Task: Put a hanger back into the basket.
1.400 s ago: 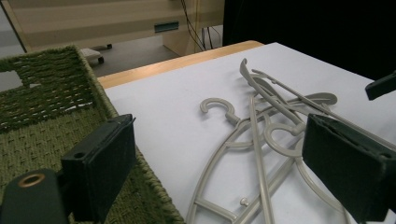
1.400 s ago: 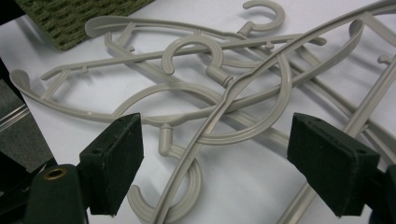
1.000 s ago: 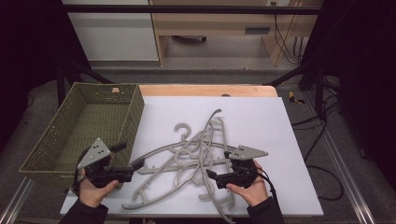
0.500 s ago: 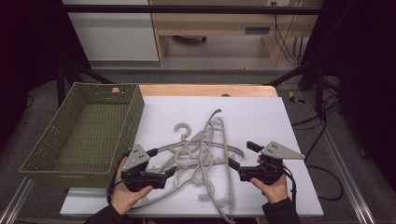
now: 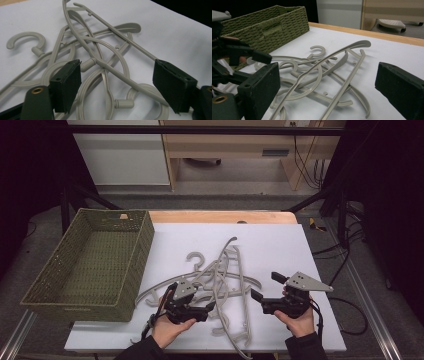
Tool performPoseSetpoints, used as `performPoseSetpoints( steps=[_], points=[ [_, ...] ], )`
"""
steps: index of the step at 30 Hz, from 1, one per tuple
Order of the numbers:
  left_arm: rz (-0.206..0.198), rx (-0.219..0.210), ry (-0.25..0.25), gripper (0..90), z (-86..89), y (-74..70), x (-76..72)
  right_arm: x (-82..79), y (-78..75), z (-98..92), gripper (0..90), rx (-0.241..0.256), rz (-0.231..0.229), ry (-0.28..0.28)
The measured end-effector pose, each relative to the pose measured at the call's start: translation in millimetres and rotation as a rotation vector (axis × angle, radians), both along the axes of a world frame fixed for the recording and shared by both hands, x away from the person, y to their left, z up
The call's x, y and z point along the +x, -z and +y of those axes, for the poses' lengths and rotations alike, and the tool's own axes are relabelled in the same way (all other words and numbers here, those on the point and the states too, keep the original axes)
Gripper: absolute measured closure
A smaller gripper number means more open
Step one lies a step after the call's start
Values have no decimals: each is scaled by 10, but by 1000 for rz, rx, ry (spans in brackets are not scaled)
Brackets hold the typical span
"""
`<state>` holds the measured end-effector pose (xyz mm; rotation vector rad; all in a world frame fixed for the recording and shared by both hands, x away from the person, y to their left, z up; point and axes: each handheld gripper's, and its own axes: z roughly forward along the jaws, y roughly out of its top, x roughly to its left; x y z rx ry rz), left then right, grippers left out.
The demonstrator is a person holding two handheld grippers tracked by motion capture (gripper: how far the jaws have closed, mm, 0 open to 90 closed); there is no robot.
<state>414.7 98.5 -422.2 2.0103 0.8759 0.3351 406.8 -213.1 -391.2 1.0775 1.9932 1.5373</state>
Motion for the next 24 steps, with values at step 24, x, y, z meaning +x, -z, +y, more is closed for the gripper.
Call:
performPoseSetpoints(
  steps=[24],
  points=[
    [122,117,-12,430,-467,393,41,0,-8,0,58,-15,12,-2]
  ],
)
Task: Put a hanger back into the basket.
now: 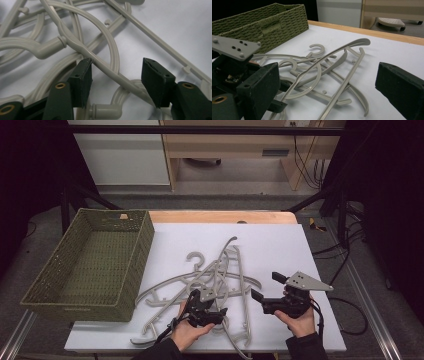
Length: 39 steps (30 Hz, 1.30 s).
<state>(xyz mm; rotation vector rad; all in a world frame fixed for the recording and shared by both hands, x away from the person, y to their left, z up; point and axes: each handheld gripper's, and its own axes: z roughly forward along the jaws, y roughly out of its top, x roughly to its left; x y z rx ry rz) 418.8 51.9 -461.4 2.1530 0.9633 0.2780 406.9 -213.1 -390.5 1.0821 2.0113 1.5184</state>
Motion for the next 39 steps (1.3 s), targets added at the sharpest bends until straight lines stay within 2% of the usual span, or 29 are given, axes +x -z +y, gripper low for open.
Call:
performPoseSetpoints(
  steps=[3,8,18,21,27,29,30,35,39],
  points=[
    [17,1,-3,431,-13,24,11,-1,0,-1,58,-3,-1,-5],
    [51,-20,-12,460,8,19,53,0,0,0,58,-3,0,-6],
    [87,-40,-35,532,42,7,138,2,1,2,58,-6,1,-7],
    [103,-26,-29,563,53,-17,173,4,4,1,58,-9,1,-9],
    [93,-25,-32,574,20,-1,181,8,7,1,58,-11,4,-9],
    [108,-7,-7,560,7,14,178,7,7,4,58,-9,8,-8],
    [117,-9,-7,540,-23,40,174,6,6,0,58,-10,5,-11],
    [129,-6,-6,563,-42,50,176,6,6,-2,58,-7,7,-7],
    [140,-20,-22,613,-23,25,208,11,8,0,58,-8,5,-3]
  ],
)
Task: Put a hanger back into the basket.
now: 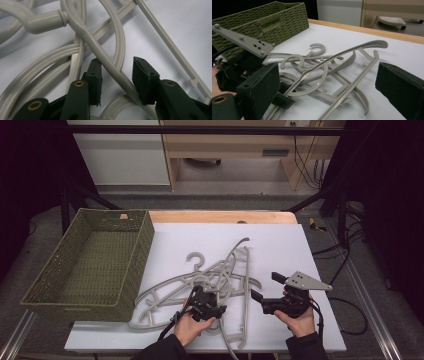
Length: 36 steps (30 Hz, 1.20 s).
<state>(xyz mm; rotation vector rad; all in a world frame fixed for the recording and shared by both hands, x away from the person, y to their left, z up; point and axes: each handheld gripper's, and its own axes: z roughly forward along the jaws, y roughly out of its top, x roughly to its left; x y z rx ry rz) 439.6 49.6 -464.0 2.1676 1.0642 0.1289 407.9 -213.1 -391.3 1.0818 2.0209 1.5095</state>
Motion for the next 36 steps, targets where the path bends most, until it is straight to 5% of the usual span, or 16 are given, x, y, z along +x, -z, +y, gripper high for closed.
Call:
performPoseSetpoints(
  steps=[8,20,30,36],
  points=[
    [2,1,0,623,-23,16,4,0,-1,-4,58,4,2,-1],
    [64,-10,2,651,-50,23,-9,1,-6,-22,58,15,3,8],
    [38,-51,-6,740,-44,-77,-31,-1,-17,-65,58,20,-2,15],
    [29,-120,-5,757,-16,-133,-43,-10,-37,-101,57,24,-10,16]
  ],
)
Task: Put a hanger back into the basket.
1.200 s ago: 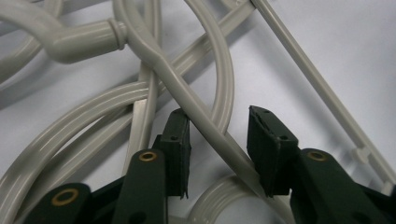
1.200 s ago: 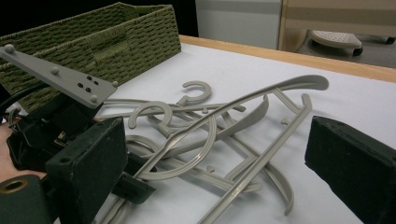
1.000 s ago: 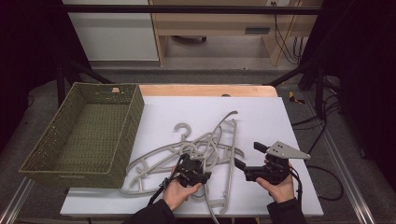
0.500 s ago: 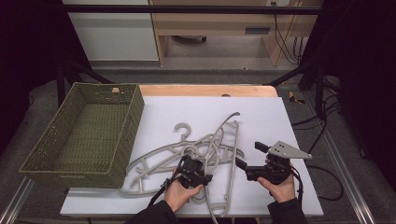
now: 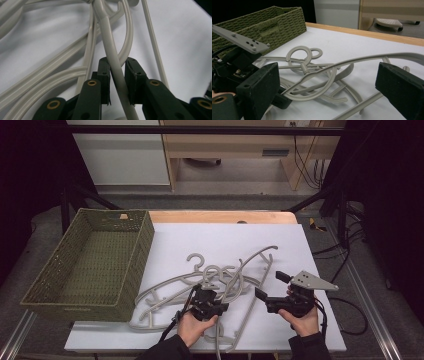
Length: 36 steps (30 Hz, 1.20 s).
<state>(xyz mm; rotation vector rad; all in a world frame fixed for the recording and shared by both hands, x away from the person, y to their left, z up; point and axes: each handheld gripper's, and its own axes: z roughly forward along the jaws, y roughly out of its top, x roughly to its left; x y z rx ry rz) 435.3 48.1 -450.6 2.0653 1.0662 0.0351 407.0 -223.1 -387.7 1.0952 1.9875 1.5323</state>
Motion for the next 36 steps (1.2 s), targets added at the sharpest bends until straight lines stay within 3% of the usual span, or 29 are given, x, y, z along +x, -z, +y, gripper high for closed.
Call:
performPoseSetpoints(
  steps=[4,13,19,26,31,36],
  points=[
    [-27,-40,19,770,30,-132,-16,-14,-28,-42,57,7,-10,6],
    [-96,-78,37,788,116,-424,-26,-45,-82,-126,56,17,-29,21],
    [-166,-59,30,798,226,-637,-28,-61,-108,-180,53,27,-35,30],
    [-193,-64,33,799,378,-834,-19,-61,-107,-217,47,26,-31,35],
    [-217,-73,39,799,544,-1035,-31,-52,-97,-238,44,26,-28,45],
    [-261,-47,62,799,802,-1284,-53,-42,-80,-250,38,18,-24,56]
  ],
)
